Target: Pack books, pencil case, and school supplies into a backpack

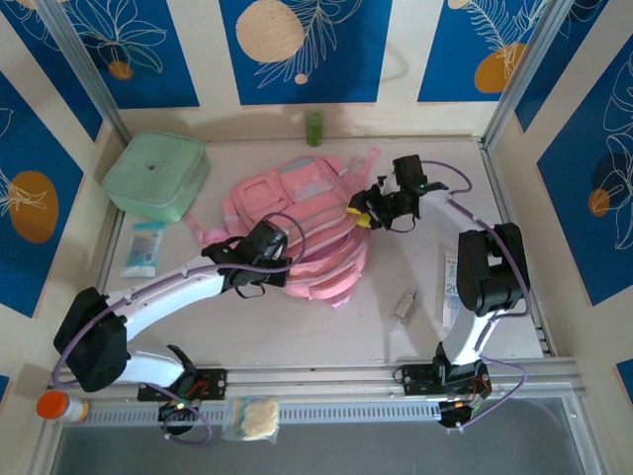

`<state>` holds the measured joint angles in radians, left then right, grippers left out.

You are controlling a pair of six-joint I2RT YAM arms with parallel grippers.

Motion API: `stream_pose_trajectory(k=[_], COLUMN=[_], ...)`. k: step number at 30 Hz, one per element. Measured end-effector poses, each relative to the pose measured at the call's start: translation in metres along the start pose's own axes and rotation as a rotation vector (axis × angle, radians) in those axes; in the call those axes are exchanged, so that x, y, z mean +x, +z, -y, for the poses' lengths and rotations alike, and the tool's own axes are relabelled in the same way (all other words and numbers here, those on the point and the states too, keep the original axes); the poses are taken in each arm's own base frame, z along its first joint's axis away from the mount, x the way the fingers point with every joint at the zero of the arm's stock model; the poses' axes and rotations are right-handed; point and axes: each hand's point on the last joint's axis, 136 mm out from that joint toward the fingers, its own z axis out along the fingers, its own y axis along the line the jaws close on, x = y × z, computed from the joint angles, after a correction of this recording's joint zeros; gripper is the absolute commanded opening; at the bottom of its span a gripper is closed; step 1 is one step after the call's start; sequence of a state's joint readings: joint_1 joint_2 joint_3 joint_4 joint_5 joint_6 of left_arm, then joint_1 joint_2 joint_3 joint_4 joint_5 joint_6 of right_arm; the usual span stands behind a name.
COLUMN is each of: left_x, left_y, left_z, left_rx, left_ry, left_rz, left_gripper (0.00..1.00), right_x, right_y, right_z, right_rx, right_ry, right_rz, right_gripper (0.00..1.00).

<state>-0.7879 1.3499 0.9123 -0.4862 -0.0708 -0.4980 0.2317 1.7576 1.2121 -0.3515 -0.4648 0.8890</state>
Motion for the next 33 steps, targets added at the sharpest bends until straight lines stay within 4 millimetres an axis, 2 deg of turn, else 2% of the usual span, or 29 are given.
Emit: stream_pose_trajectory(k=[2, 3, 6, 9, 14, 20, 24, 28, 29, 30, 32, 33], left_x=[0.001, 0.002, 0.003, 0.003, 0.001, 0.001, 0.01, 0.0, -0.002, -0.003, -0.004, -0.003], left_y=[0.0, 0.0, 0.001, 0.001, 0.001, -0.004, -0.004, -0.006, -0.006, -0.006, -0.006, -0.006], left_z=[0.002, 0.003, 0.005, 0.005, 0.005, -0.005, -0.032, -0.052, -0.054, -0.054, -0.052, -0.05], left_rx=[0.011, 0.017, 0.026, 0.024, 0.028, -0.011, -0.09, -0.103, -0.103, -0.097, -0.083, -0.073], left_ry=[0.0, 0.0, 0.001, 0.003, 0.011, 0.015, -0.01, -0.076, -0.086, -0.091, -0.093, -0.098], left_rz=[-0.008, -0.01, -0.017, -0.017, -0.003, 0.037, 0.059, 0.114, 0.119, 0.121, 0.118, 0.116], left_gripper=[0.0, 0.0, 0.0, 0.0, 0.0, 0.0, 0.0, 0.0, 0.0, 0.06, 0.29, 0.34], right_x=[0.011, 0.018, 0.039, 0.047, 0.037, 0.024, 0.003, -0.003, -0.002, -0.001, 0.0, -0.001], right_y=[0.006, 0.01, 0.023, 0.03, 0.025, 0.015, -0.001, -0.003, -0.003, -0.002, -0.002, -0.004], right_z=[-0.002, -0.005, -0.016, -0.021, -0.018, -0.014, -0.015, -0.018, -0.018, -0.017, -0.013, -0.011], right_rx=[-0.006, -0.014, -0.026, -0.019, -0.017, -0.022, -0.036, -0.051, -0.049, -0.042, -0.014, -0.001], right_ry=[0.015, 0.016, 0.003, 0.0, 0.023, 0.026, 0.029, 0.009, -0.003, -0.011, -0.034, -0.051], right_rz=[0.002, 0.003, -0.002, 0.002, 0.03, 0.047, 0.044, 0.011, 0.006, 0.002, 0.01, 0.02], right_gripper=[0.48, 0.45, 0.33, 0.18, 0.0, 0.0, 0.0, 0.0, 0.07, 0.24, 0.44, 0.49])
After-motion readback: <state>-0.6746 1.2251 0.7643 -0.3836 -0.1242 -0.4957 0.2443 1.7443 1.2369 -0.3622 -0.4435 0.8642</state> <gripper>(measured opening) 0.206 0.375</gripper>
